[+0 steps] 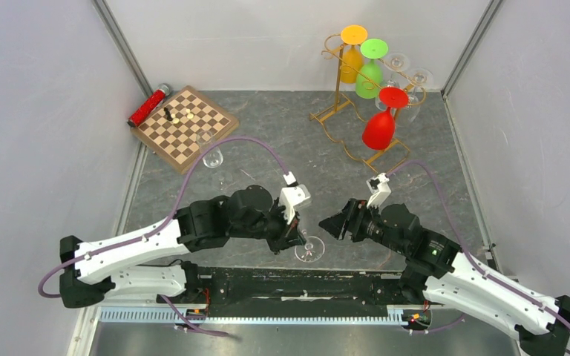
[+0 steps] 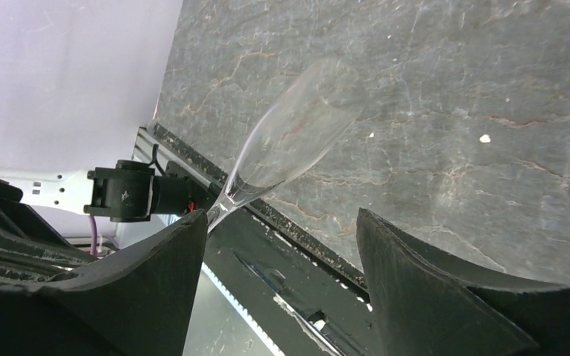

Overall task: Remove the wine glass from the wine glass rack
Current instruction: Place the wine glass at the center of the board.

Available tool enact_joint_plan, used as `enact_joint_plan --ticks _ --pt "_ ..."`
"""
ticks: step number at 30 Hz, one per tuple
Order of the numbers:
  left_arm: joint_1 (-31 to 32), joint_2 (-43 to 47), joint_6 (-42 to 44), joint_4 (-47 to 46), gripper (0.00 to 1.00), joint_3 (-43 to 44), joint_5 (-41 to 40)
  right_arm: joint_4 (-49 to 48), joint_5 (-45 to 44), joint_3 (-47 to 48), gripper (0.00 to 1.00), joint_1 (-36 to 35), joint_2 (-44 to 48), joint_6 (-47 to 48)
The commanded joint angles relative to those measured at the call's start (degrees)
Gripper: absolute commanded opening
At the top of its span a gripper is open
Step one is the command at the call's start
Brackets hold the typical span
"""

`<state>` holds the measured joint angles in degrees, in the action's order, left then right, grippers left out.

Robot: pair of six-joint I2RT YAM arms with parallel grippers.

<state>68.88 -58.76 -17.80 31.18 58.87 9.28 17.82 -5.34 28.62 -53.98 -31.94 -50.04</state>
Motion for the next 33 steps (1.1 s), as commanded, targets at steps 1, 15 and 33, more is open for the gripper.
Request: enact_joint_plan --ticks 1,15,33 --pt "3.70 -0.85 7.33 -0.86 0.02 2.83 -6.96 -7.82 8.01 -2.99 0.76 2.12 0.07 -2.65" --pt "8.61 -3.91 11.18 -3.32 0.02 1.94 -11.80 -19.34 19.21 -7.87 0.75 4.27 -3.33 -6.14" --pt "13.33 -10.47 15.28 -5.51 0.02 5.41 -16.61 -29.06 25.36 -12.74 0.70 4.27 -6.82 -10.68"
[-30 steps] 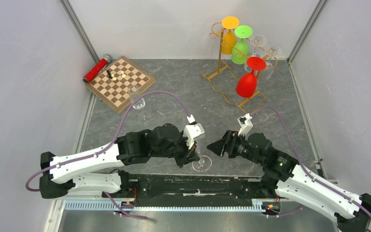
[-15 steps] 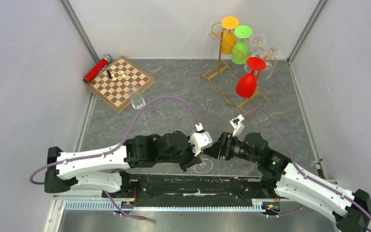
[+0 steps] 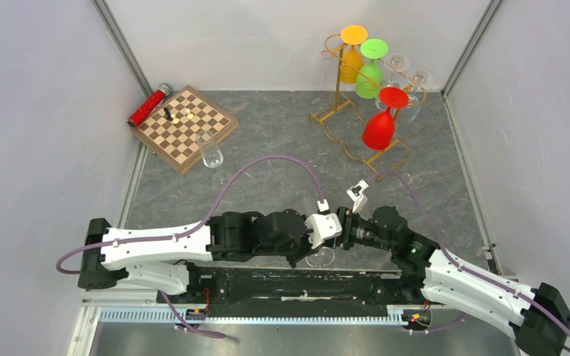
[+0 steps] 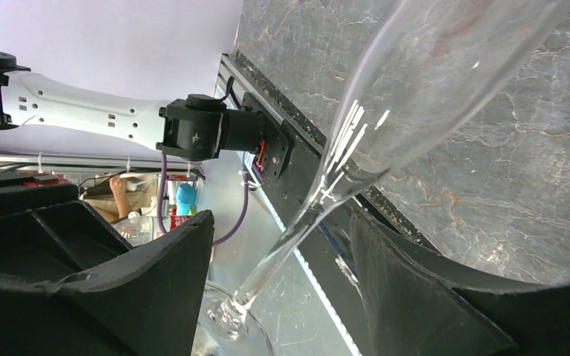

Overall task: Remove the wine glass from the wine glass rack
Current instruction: Place the wine glass at the center of the board.

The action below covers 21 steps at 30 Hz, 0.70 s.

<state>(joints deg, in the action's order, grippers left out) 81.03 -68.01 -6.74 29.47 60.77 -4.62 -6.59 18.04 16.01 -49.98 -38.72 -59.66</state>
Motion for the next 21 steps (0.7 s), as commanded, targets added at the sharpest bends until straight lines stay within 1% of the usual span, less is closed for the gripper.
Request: enact_joint_plan --ticks 1,5,12,14,17,21 --pt "1.38 -1.66 4.31 -3.84 0.02 3.73 -3.01 -4.95 2.14 -0.24 0.69 0.32 -0.09 -1.31" --pt "2.08 -3.04 4.38 -4.73 0.02 4.42 -3.43 -5.54 2.35 -0.82 0.67 0.32 -0.62 -1.26" --pt "2.99 -3.47 4.03 -5.78 0.02 4.57 -3.91 -7.12 2.88 -1.29 0.52 0.32 -0.77 -1.89" --pt "3.16 -3.29 3.78 -5.83 0.02 4.44 -3.88 -7.29 2.89 -1.40 0.45 0.30 -0.59 -1.90" --pt "3.42 -3.03 3.41 -5.83 0.02 4.18 -3.92 -7.67 2.96 -1.58 0.31 0.32 -0.31 -2.04" --pt "3.67 -2.28 2.71 -5.86 0.02 3.37 -4.08 -8.03 3.20 -2.10 0.23 0.27 0.08 -2.24"
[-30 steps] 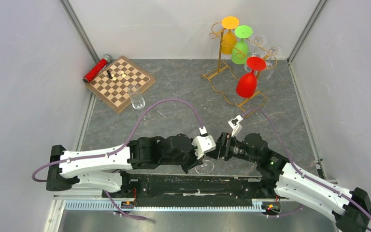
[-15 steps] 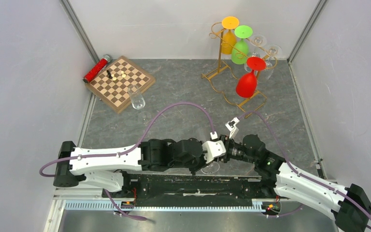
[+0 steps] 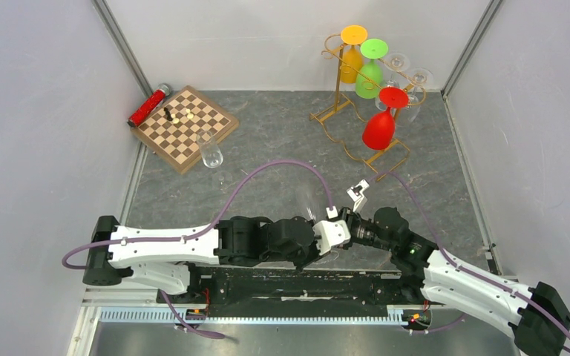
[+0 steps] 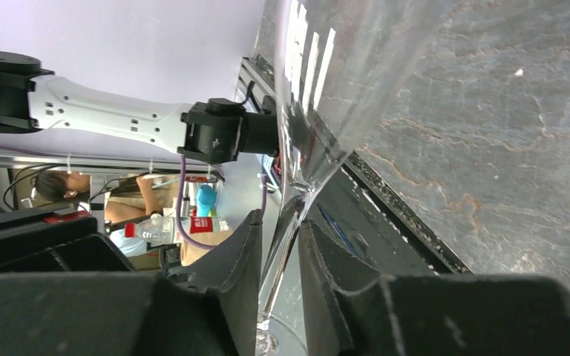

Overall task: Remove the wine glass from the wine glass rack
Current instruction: Place the wine glass at the center of the board.

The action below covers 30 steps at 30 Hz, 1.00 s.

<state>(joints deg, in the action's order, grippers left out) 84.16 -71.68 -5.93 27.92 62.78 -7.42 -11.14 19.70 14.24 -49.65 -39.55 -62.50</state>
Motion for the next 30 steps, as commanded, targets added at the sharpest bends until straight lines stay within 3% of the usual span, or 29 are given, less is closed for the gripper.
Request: enact_joint_plan --ticks 1,7,11,18,26,30 --pt "0.56 1.75 1.81 -4.37 0.02 1.06 -1.24 -3.53 1.48 -0.48 0.20 -0.02 0.99 0.62" --pt "0.56 4.58 0.43 -5.38 0.02 -1.27 0.81 -4.11 1.63 -0.73 0.00 -0.02 0.87 0.89" --pt "0.51 6.11 -0.83 -4.59 0.02 -2.26 1.59 -5.06 2.40 -0.76 0.00 -0.02 0.57 1.68" --pt "0.52 10.04 -3.15 -5.99 0.38 -5.03 0.17 -3.31 1.96 0.18 0.00 -0.01 1.65 4.81" --pt "-0.17 11.10 -6.63 -7.46 0.51 -5.62 -0.04 10.69 -2.87 7.73 0.00 -0.05 2.75 19.03" --pt "-4.43 12.50 -10.31 -10.51 0.60 -7.98 3.55 19.69 -8.94 12.49 0.00 -0.01 3.53 27.33"
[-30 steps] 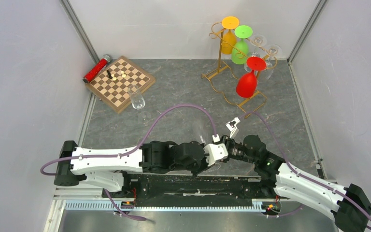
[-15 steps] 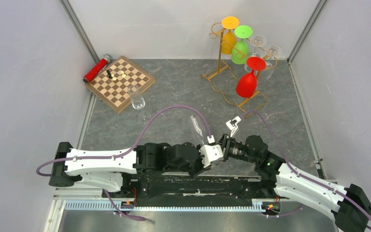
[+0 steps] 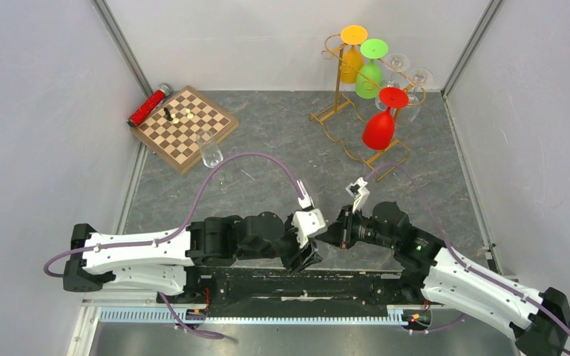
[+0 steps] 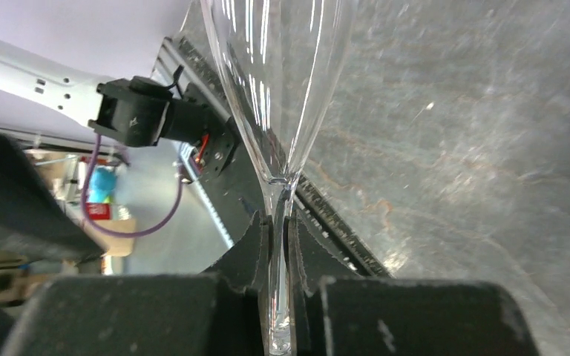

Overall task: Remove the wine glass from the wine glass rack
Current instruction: Place the wine glass at the center of the board.

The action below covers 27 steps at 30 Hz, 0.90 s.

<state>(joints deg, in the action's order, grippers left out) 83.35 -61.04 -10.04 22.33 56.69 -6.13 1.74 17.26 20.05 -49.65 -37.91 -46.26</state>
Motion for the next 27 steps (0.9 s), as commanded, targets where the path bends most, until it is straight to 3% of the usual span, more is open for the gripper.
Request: enact_joint_plan --ticks 1,8,13,19,27 --pt "-5.15 2.47 -7.22 -5.82 0.61 -2.48 3.68 8.50 -7.79 7.52 0.00 -0.03 2.13 12.86" --pt "-14.94 7.37 -12.50 -10.21 0.64 -6.52 11.25 16.85 -16.10 11.95 0.00 -0.04 3.53 23.94" --pt "-23.89 9.16 -16.86 -11.81 0.75 -7.97 17.81 20.36 -21.81 14.17 0.00 0.00 4.59 32.47" --pt "-32.47 9.17 -23.14 -14.15 0.78 -8.87 23.65 20.48 -27.02 14.05 0.00 -0.05 8.62 42.19" --pt "-42.34 7.46 -35.05 -21.07 0.80 -10.51 31.86 17.92 -26.39 11.14 0.00 -0.03 14.78 58.91"
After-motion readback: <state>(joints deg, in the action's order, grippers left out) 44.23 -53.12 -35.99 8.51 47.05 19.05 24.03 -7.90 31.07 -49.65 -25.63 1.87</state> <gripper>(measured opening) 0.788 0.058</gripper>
